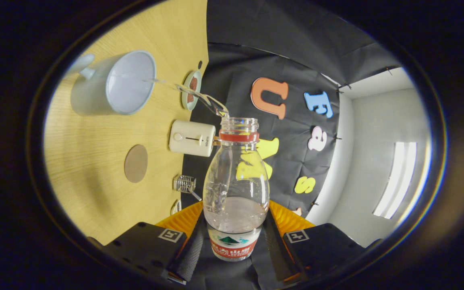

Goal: Take the bottle from table, then pour the juice into the cup, finally place the bottle on the coaster

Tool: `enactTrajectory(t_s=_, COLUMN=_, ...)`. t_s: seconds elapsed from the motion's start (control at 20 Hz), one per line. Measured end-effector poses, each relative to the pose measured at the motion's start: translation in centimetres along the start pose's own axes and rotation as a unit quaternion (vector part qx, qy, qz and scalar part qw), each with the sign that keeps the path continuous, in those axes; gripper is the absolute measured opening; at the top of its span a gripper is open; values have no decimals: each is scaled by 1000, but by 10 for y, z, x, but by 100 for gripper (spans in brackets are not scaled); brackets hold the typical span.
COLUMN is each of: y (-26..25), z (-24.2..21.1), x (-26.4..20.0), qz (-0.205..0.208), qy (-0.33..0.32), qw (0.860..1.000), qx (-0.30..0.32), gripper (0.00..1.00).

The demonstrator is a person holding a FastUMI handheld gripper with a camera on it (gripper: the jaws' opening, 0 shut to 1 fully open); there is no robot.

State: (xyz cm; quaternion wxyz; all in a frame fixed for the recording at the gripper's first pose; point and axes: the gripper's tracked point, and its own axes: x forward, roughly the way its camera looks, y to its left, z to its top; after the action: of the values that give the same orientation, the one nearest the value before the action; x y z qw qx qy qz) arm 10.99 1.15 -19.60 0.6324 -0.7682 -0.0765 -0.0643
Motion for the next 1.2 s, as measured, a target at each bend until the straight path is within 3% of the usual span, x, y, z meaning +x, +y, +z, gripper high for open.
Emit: enactTrajectory(t_s=1.2, y=3, z=0, x=5, qz=-9, qy=-2, qw=999, qx=-54, gripper=78)
